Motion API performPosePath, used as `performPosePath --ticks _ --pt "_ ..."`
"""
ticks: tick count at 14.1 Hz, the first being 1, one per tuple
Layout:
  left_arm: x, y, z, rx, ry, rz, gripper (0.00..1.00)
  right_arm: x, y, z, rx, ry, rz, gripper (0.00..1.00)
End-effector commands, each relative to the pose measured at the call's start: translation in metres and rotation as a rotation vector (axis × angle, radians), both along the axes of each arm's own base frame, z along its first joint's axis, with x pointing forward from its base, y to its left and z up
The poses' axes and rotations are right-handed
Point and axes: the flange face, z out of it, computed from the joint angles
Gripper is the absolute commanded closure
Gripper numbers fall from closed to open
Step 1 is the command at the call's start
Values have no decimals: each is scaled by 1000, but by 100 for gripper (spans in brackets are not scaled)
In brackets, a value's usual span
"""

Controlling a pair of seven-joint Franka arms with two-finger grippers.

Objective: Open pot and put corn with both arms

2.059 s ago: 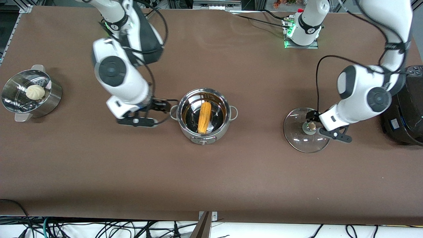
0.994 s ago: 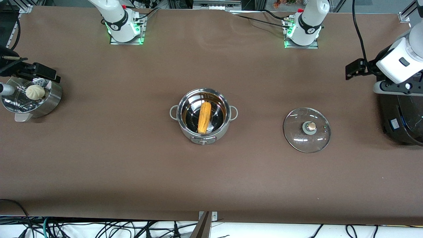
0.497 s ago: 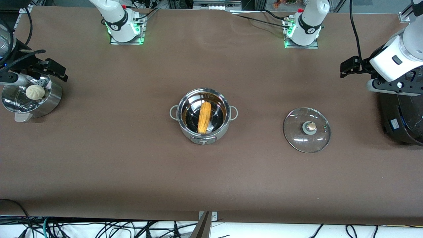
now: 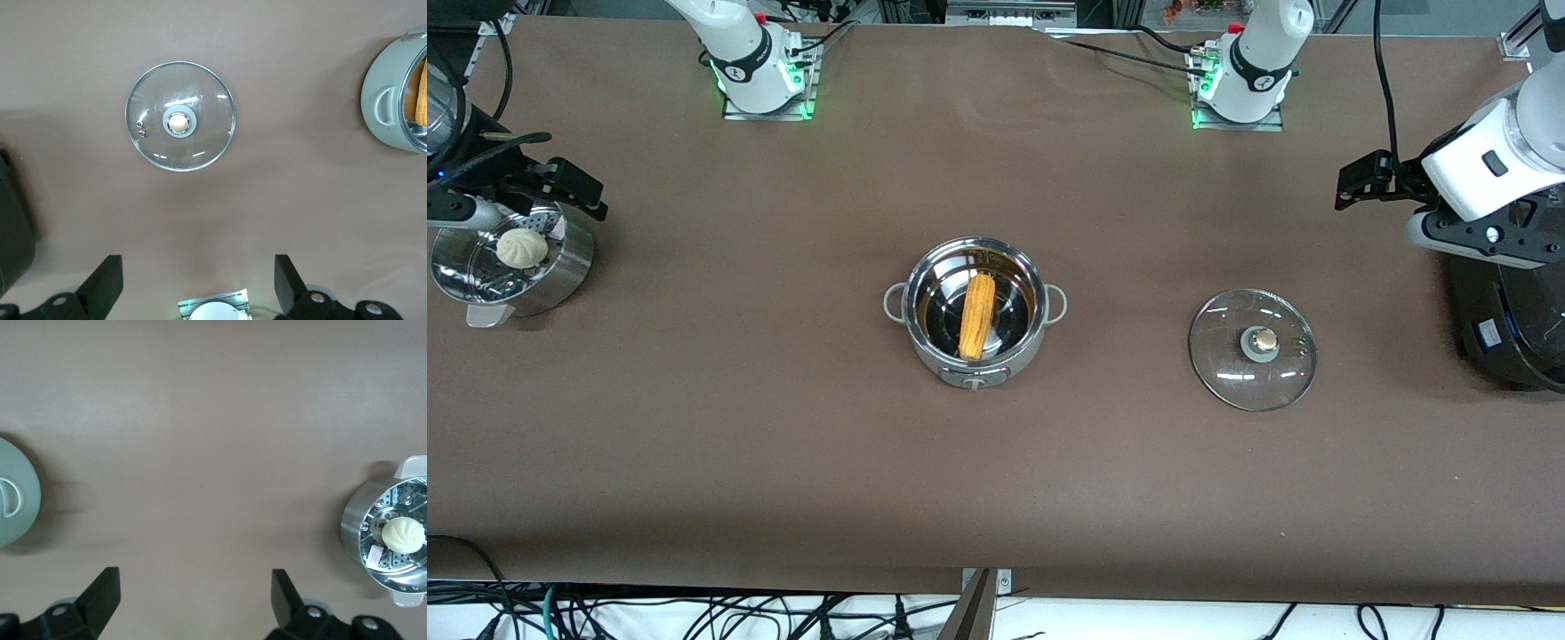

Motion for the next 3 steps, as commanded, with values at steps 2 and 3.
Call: performPosePath --ticks 2,3 --pt "7 -1 0 -29 -3 -29 0 5 2 6 17 2 -3 0" --pt "7 -3 0 -31 -4 -35 0 6 1 6 17 0 0 0"
